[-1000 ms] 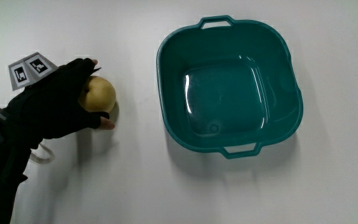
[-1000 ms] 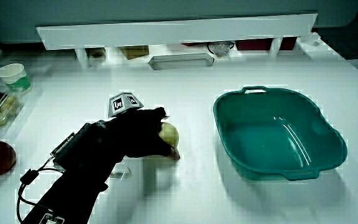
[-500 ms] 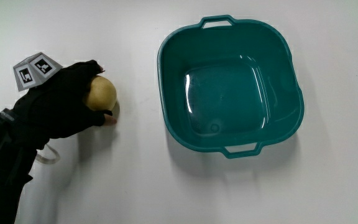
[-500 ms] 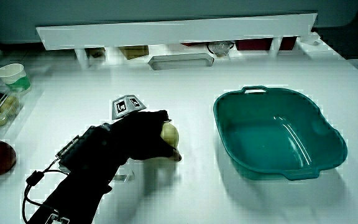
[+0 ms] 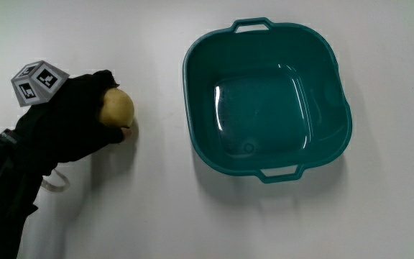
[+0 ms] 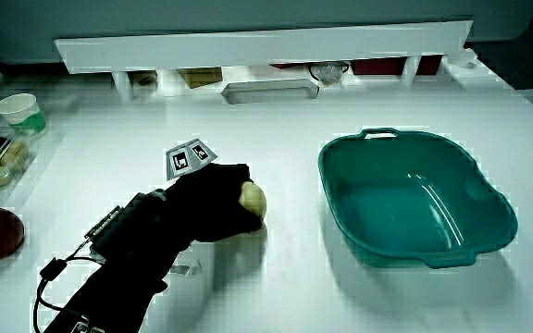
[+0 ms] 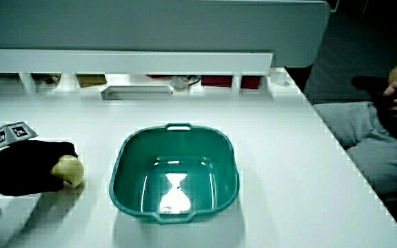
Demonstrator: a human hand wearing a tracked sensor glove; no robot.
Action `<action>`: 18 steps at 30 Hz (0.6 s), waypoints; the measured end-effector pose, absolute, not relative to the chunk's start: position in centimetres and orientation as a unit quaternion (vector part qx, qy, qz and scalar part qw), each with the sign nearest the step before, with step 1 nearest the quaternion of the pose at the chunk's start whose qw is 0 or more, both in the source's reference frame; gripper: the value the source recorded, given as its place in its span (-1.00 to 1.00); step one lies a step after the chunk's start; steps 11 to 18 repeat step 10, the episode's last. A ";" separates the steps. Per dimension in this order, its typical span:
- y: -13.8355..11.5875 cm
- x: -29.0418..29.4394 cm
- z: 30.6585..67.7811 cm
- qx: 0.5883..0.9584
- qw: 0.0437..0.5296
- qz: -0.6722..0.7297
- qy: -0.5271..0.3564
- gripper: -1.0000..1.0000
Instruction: Pick pear from desk
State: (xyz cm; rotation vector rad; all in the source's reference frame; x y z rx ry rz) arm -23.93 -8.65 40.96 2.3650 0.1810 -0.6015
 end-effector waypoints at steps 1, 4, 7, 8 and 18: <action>-8.8 -23.8 40.4 0.911 0.334 -0.230 0.073 1.00; -9.0 -23.2 38.4 0.912 0.330 -0.232 0.069 1.00; -9.2 -22.2 36.7 0.913 0.325 -0.233 0.076 1.00; -9.3 -21.9 36.3 0.910 0.326 -0.249 0.069 1.00; -9.4 -20.9 35.3 0.910 0.329 -0.243 0.074 1.00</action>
